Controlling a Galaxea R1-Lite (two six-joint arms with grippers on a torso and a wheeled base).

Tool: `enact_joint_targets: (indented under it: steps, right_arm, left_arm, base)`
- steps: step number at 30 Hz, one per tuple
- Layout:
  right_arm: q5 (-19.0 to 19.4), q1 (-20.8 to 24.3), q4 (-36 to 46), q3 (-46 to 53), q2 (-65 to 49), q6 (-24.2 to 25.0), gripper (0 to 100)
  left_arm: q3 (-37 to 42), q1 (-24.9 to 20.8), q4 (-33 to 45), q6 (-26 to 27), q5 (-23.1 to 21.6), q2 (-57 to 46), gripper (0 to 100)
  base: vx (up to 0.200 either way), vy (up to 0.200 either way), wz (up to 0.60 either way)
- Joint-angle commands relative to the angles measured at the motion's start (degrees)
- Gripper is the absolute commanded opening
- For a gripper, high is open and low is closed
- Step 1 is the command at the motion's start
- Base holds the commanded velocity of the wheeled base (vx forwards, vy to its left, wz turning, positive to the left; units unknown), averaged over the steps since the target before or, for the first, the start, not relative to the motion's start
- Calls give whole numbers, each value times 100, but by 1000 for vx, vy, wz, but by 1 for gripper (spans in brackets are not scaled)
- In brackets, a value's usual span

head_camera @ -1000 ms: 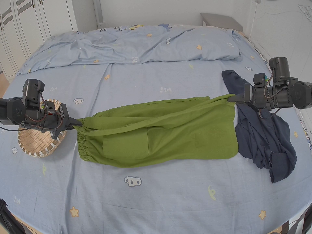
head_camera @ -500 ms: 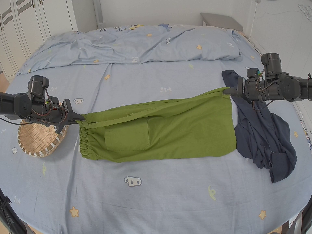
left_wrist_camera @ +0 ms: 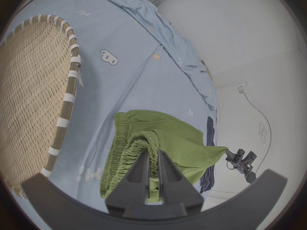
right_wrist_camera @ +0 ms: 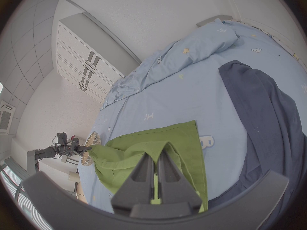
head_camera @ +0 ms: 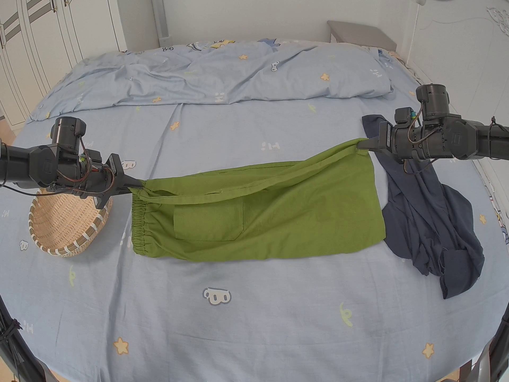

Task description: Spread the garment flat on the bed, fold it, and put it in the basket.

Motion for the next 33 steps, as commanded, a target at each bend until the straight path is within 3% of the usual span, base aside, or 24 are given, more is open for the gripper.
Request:
enact_joint_targets:
  steps: [1,33]
  right_arm:
    - [3,-23,21,-66,142,1,0]
    - [-120,-31,-85,-216,678,-16,0]
  left_arm:
    - [-103,14,-10,-2,0,166,0]
    - [-217,102,-1,6,0,527,0]
  base:
    - [0,0,0]
    - [0,0,0]
